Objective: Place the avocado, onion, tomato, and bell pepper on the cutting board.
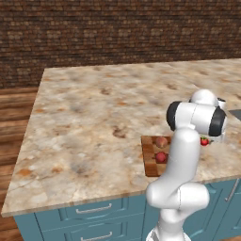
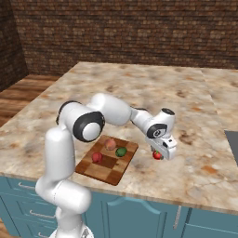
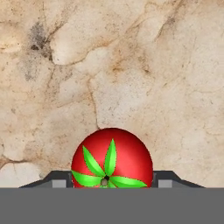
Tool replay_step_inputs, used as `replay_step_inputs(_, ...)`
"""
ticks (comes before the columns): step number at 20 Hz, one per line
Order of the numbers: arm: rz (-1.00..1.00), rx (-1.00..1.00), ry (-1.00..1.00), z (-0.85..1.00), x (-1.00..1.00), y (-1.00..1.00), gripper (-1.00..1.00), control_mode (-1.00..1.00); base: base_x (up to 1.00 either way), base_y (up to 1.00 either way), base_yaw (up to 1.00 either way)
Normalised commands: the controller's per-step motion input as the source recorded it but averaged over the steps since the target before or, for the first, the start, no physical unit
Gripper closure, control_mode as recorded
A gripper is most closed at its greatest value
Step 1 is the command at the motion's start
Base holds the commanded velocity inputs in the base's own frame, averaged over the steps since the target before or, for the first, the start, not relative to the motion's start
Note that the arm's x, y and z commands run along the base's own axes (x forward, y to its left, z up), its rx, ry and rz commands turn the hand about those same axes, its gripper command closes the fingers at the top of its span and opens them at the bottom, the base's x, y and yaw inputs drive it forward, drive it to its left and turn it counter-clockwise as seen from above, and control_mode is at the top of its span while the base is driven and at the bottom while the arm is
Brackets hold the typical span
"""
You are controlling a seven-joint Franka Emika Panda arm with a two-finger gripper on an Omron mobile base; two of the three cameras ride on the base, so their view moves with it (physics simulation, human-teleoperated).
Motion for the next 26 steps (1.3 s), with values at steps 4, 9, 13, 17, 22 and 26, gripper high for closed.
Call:
replay_step_inputs(4, -0.07, -0.01, -0.02, 0.48, -0.29, 0.18, 1.00, -1.00, 0.00, 0.00, 0.00)
replay_step_inputs(9, -0.08, 0.00, -0.05, 0.52, -0.60, 0.29, 1.00, -1.00, 0.00, 0.00, 0.00)
replay_step_inputs(13, -0.08, 0.00, -0.01, 0.31, -0.72, 0.29, 1.00, -1.00, 0.00, 0.00, 0.00)
replay_step_inputs(17, -0.07, 0.00, 0.02, 0.02, -0.66, 0.45, 1.00, -1.00, 0.00, 0.00, 0.00)
replay_step_inputs(22, -0.01, 0.00, 0.04, 0.01, -0.38, 0.49, 1.00, -1.00, 0.00, 0.00, 0.00)
replay_step_inputs(26, 0.00, 0.00, 0.08, 0.08, -0.11, 0.49, 1.00, -1.00, 0.00, 0.00, 0.00)
